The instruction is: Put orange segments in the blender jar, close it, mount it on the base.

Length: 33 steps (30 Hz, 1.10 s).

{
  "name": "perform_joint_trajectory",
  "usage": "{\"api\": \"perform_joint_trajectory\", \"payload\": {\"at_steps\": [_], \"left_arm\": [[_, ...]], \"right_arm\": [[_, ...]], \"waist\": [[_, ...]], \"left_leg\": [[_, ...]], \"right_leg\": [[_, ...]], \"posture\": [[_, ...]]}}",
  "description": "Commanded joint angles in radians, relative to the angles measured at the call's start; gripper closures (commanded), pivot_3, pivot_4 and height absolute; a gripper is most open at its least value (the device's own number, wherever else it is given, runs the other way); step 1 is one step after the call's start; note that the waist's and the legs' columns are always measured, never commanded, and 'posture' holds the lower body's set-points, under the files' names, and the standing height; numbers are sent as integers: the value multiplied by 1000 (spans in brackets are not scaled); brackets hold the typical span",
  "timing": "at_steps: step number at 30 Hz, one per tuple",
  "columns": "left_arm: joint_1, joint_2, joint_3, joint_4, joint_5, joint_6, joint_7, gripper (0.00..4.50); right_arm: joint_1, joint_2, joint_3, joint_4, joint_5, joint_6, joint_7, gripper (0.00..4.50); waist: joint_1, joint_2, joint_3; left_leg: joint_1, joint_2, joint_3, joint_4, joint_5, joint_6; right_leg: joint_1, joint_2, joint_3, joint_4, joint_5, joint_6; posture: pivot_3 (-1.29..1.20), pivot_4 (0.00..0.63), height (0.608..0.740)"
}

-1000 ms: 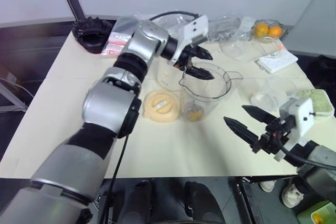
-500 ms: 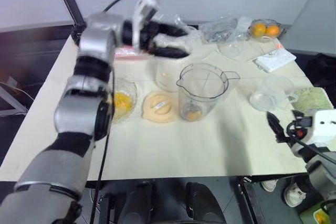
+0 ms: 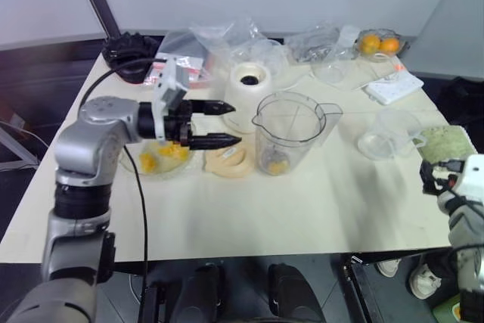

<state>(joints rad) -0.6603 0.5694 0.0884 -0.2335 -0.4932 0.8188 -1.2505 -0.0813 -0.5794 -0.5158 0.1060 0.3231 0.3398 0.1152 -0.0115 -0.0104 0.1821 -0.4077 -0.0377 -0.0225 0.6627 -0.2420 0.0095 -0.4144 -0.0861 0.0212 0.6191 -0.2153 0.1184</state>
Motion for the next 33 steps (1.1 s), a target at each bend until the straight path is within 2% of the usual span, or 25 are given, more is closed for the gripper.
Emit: {"api": "perform_joint_trajectory", "payload": {"at_steps": [1,7,15,33], "left_arm": [[20,32,42,-78,-70,39,59,667],[71,112,47,-139,-141,69,98,667],[74,151,34,-122,-168,41,137,667],[99,219,29,-170,-252,63,176,667]], "right_arm": [[-76,-30,-6,114,-24,-71,27,747],[-222,-56,28,369,-67,-185,74,747],[-315,-49,52,512,-76,-262,109,747],[-557,-69,120,939,-176,-481,30,747]], "waist": [[-2,0,0],[-7,0,0],[-6,1,0],[-28,1,1]], "left_leg": [[0,0,0,0,0,0],[1,0,0,0,0,0],[1,0,0,0,0,0],[1,0,0,-1,0,0]], "right_leg": [[0,0,0,0,0,0],[2,0,0,-1,0,0],[3,0,0,-3,0,0],[3,0,0,-5,0,0]], "posture": [[0,150,740],[0,150,740],[0,150,740],[0,150,740]]}}
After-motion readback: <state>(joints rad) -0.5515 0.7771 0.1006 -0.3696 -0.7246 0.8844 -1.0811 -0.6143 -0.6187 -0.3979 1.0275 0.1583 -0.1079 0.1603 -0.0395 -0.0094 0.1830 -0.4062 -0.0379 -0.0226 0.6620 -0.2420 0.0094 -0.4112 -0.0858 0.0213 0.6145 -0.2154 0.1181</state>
